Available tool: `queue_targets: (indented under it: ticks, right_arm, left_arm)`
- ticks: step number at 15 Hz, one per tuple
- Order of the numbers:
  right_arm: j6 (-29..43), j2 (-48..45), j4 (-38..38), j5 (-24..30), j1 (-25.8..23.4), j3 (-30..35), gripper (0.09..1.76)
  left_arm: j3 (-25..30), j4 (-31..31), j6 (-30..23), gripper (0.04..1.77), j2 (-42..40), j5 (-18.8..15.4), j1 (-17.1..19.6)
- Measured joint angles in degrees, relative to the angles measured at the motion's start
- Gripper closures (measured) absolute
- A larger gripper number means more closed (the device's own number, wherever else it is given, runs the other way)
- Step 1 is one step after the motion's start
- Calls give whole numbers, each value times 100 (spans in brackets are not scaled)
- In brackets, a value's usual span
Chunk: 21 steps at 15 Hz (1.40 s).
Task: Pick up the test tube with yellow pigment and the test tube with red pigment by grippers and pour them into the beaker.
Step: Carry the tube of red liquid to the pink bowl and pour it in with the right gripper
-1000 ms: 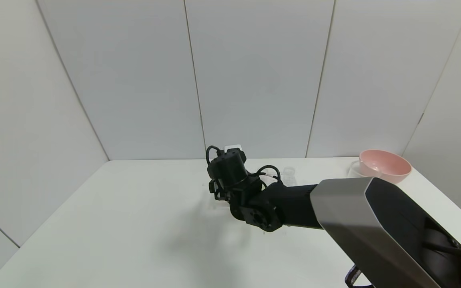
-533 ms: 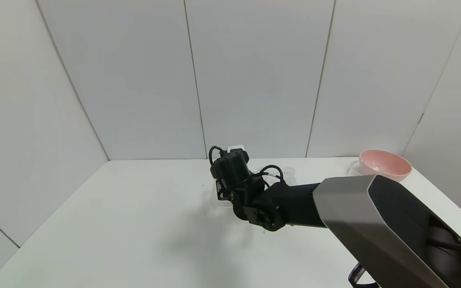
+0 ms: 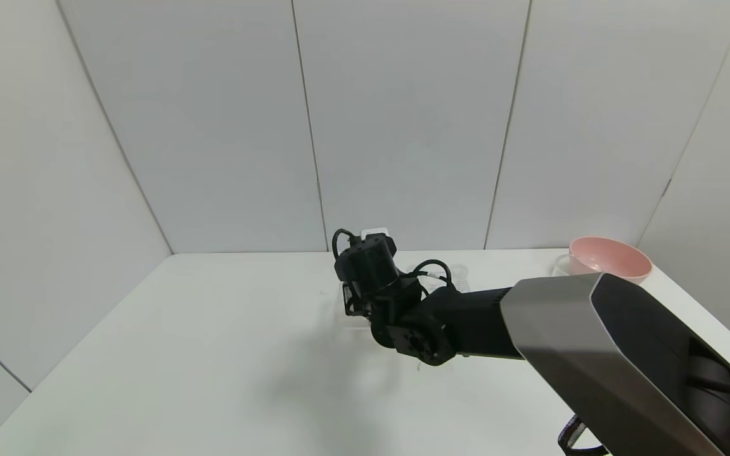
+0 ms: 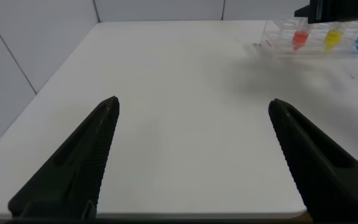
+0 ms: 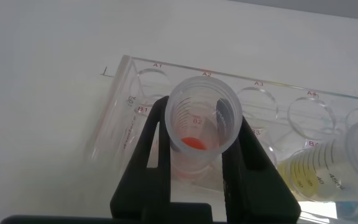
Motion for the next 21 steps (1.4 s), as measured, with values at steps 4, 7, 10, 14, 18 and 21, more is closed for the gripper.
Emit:
queue_targets:
  ticks: [4, 7, 10, 14, 18, 21]
  right_arm:
    - [-27, 6, 0, -5, 11, -5, 132]
    - [-133, -11, 49, -2, 13, -11, 132]
    - [-312, -143, 73, 6, 17, -24, 132]
    - [-479, -330, 118, 15, 15, -55, 132]
    - [-547, -506, 176, 12, 11, -16, 132]
    - [-558, -608, 277, 9, 22, -5, 132]
  left_arm:
    - [0, 0, 0, 9, 0, 0, 0]
    - [0, 0, 2, 9, 0, -2, 0]
    - [0, 0, 0, 9, 0, 0, 0]
    - [0, 0, 0, 9, 0, 0, 0]
    - [0, 0, -2, 9, 0, 0, 0]
    - [0, 0, 0, 9, 0, 0, 0]
